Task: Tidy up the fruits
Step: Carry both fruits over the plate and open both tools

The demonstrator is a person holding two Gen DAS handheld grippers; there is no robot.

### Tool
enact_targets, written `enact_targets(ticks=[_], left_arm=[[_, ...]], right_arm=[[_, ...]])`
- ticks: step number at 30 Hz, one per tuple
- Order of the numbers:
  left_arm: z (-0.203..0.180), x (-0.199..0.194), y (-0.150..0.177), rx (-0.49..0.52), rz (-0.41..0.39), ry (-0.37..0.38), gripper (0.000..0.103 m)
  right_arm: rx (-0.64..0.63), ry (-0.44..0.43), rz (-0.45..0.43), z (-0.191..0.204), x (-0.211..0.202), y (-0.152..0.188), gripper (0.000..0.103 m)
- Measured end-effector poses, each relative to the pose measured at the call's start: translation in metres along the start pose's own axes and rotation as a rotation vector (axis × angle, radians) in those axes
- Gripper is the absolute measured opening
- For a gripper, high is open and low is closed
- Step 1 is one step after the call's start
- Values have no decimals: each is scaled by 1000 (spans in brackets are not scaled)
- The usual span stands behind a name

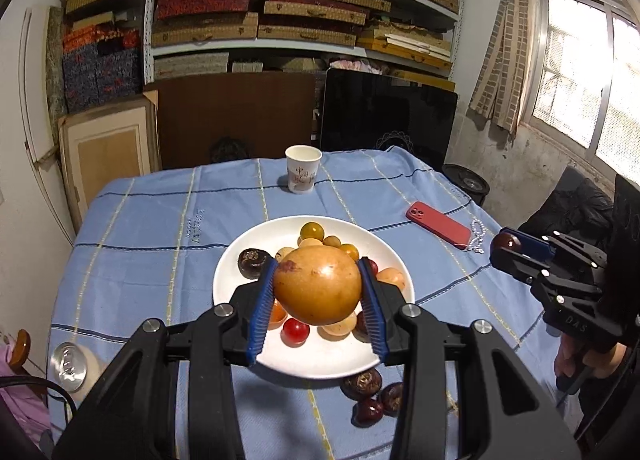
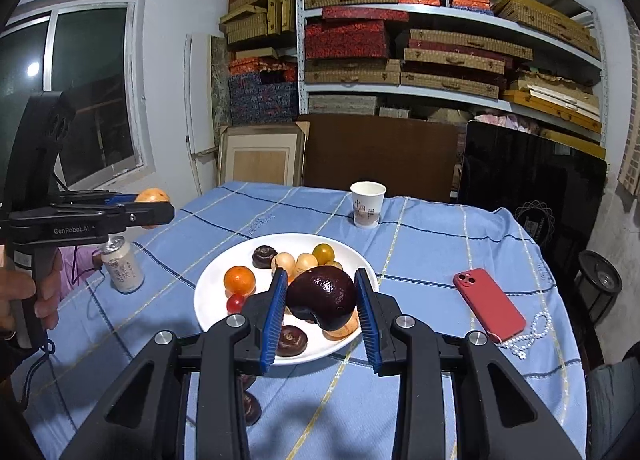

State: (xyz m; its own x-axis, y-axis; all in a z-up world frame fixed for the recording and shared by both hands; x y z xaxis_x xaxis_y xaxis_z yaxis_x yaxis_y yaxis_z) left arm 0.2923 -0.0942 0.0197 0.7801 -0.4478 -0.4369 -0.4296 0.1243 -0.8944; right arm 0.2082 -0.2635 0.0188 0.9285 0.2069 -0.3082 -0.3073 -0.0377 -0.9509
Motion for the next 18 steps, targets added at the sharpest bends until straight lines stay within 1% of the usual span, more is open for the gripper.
enact_targets(ticks=[5, 9, 13, 16, 17, 18], left_arm=[[19, 49, 19, -15, 51, -17, 39], [31, 80, 33, -31, 86, -29, 39], [33, 107, 46, -30, 121, -27, 39], [31, 122, 56, -35, 149, -12, 40], [31, 124, 58, -36, 152, -10, 41], [31, 127, 60, -42, 153, -8, 57]], right_arm=[[-22, -4, 44, -3, 39, 15, 35], [-22, -18, 78, -4, 71, 25, 35], [11, -35, 126, -3, 102, 38, 35], [33, -69, 159, 2, 120, 48, 35], [31, -71, 168, 3, 124, 51, 42], [28, -67, 165, 4, 125, 51, 51]])
Point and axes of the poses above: each gripper's, at about its wrist camera, not at the fingertips, and x roughly the way its jaws point, z to its left, y to its underside, the point moved 9 cm from there along x, roughly the way its jaws point, and after that the axes turned 11 degrees about -z, right-handed, at the moved point
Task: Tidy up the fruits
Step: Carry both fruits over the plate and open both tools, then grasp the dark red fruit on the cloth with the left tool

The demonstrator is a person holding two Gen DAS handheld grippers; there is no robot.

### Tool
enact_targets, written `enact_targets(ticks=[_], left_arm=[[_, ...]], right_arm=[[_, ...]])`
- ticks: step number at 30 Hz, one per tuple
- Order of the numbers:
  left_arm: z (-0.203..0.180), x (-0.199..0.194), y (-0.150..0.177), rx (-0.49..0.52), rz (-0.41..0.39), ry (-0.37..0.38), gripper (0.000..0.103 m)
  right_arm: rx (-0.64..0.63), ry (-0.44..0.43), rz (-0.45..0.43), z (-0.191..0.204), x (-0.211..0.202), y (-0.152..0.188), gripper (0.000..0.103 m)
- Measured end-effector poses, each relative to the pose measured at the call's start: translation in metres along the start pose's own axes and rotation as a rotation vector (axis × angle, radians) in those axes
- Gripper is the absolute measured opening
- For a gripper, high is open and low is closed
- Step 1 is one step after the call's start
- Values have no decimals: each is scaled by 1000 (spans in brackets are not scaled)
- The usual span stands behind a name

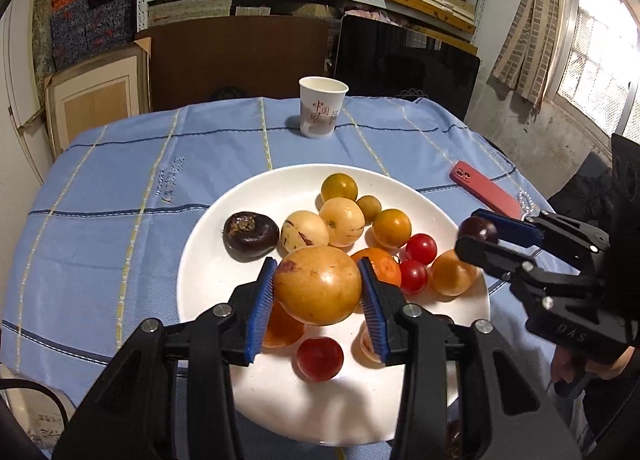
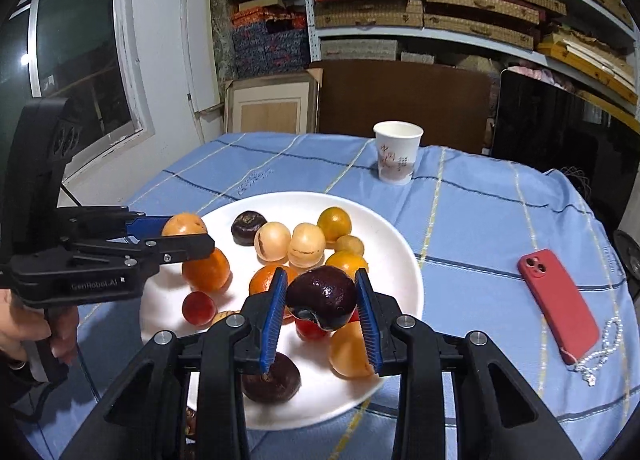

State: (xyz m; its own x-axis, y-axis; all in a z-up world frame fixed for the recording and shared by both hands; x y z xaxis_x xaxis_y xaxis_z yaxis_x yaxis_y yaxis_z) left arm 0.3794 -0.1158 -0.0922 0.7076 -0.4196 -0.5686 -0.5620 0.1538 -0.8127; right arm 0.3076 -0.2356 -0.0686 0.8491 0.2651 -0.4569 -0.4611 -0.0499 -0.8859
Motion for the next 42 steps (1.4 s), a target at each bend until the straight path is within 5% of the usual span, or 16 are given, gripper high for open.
enact_targets(ticks=[1, 2, 8, 21, 26, 42], left_arm=[[1, 0, -1, -6, -7, -4, 65], [3, -2, -2, -13, -22, -14, 73], [15, -40, -8, -72, -101, -26, 81], [-49, -107, 116, 152, 31, 50, 81], [-57, -99, 137, 202, 50, -15, 81], [-69, -65, 143, 204, 115, -31, 55]], right_arm=[[-6, 12, -26, 0, -2, -2, 65], [-6, 17, -47, 0, -6, -5, 66], [44, 14, -97, -8, -38, -12, 66], [5, -52, 14, 62, -126, 86, 66], [39, -38, 12, 67, -138, 105, 66], [106, -67, -17, 59, -140, 113, 66]])
Point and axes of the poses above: each gripper's, at about its wrist camera, not at the fingertips, and x roughly the way its jaws point, z to its left, y to its underside, the point moved 9 cm from there along x, roughly the way its jaws point, and after that the axes turned 11 degrees about -z, right-handed, at the moved point
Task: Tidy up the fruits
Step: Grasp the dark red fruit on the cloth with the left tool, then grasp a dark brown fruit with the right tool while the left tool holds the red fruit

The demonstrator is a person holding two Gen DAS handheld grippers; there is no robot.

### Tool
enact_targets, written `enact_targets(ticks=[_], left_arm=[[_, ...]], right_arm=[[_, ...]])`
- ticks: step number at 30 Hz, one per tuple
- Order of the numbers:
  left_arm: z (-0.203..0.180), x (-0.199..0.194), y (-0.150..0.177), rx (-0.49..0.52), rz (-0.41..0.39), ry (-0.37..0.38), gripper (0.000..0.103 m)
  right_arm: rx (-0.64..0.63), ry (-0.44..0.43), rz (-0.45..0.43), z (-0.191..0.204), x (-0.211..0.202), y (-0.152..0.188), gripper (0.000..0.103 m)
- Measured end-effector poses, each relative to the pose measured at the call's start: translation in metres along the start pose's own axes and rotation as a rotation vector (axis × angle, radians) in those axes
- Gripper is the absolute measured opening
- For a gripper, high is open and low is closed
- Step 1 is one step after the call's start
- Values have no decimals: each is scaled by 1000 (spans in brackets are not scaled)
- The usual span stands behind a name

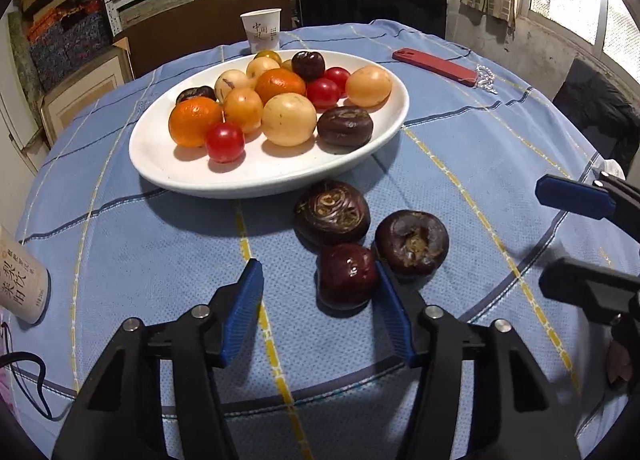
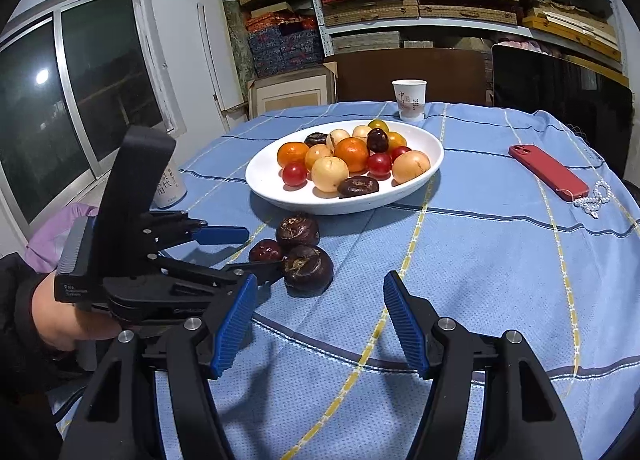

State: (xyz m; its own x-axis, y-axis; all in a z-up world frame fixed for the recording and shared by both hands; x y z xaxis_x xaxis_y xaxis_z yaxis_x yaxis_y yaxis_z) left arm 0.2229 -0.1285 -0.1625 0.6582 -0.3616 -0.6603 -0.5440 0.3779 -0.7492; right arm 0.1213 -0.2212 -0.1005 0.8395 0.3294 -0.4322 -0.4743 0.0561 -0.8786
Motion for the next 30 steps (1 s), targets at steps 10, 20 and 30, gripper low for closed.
enact_targets(ticks=[10, 20, 30], left_arm=[[-9, 5, -2, -5, -2, 46, 29], [-3, -8, -3, -38, -31, 52, 28], [24, -60, -2, -103, -105, 39, 28]], right_arm=[[14, -6, -5, -2, -1, 0, 66], [14, -10, -2, -2, 0, 1, 66], [-28, -6, 36, 7, 6, 7, 66]])
Point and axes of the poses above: each gripper's, at about its wrist camera, not at the fingertips, and x roughly the way its jaws point, z to its left, y to its underside, the point moved 9 cm from there along x, roughly the way its jaws point, and after that the axes turned 11 degrees about -z, right-handed, at the moved point
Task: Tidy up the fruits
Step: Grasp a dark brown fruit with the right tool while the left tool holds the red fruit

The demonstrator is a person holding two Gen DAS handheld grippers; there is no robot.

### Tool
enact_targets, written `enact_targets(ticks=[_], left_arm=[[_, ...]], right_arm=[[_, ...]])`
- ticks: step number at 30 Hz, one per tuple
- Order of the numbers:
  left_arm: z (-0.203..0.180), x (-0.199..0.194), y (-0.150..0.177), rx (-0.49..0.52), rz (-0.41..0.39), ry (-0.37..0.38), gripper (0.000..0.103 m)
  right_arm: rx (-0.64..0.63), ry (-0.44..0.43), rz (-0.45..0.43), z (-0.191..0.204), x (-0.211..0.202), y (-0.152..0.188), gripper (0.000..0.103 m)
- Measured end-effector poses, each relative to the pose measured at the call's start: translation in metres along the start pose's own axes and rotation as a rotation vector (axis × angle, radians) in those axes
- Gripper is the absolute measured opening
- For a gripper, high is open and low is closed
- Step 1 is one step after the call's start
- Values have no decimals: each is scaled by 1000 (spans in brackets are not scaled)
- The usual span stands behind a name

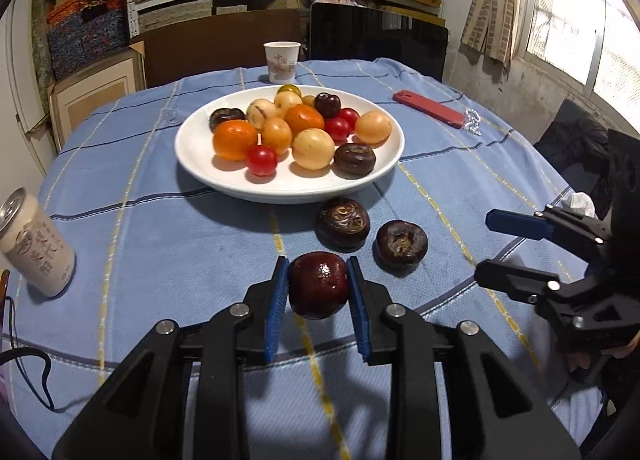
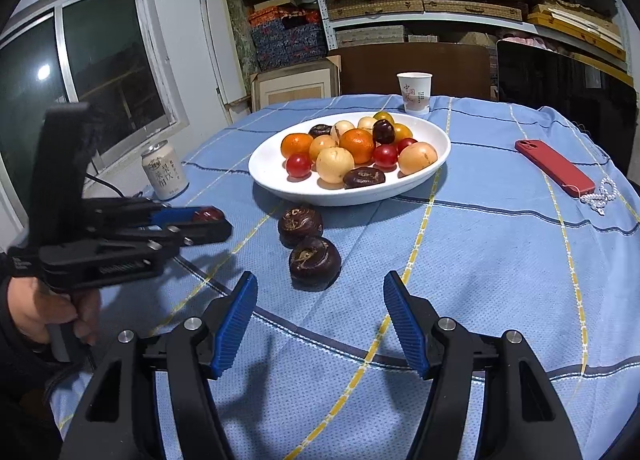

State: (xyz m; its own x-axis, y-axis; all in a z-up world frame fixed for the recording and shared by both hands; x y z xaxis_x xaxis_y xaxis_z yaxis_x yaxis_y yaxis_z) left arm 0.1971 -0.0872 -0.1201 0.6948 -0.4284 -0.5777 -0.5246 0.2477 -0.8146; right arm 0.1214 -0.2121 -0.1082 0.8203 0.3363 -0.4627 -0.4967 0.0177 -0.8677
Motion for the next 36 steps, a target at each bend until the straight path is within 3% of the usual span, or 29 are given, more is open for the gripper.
enact_targets(ticks=[9, 14, 20, 21, 27, 36], left_arm=[[11, -24, -3, -22, -34, 0, 28], [15, -34, -3, -29, -48, 1, 28], [21, -40, -1, -39, -53, -3, 28], [22, -40, 0, -40, -53, -3, 28], [22, -38, 2, -45, -48, -1, 28], [20, -37, 2, -45, -44, 2, 28]], right_arm=[[-94, 61, 111, 13, 29, 0, 65], [-118, 74, 170, 16, 53, -2, 54], [-134, 100, 221, 12, 73, 7, 54], [-132, 105, 229, 11, 75, 9, 50], [-148, 107, 231, 12, 78, 10, 42], [-126, 101, 215, 11, 70, 10, 41]])
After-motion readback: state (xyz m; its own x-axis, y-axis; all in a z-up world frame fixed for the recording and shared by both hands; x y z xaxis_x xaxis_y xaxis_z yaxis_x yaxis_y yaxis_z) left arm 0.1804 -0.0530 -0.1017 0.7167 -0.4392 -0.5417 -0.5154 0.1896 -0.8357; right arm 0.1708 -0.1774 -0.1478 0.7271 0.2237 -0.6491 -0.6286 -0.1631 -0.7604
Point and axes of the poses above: each gripper's, at about its wrist camera, not at the fingertips, and x roughly the way its jaws point, z to its left, y to its underside, the point moved 9 cm from there along x, roughly the way its jaws point, and after that the axes turned 11 degrees about -z, right-handed, at the moved point
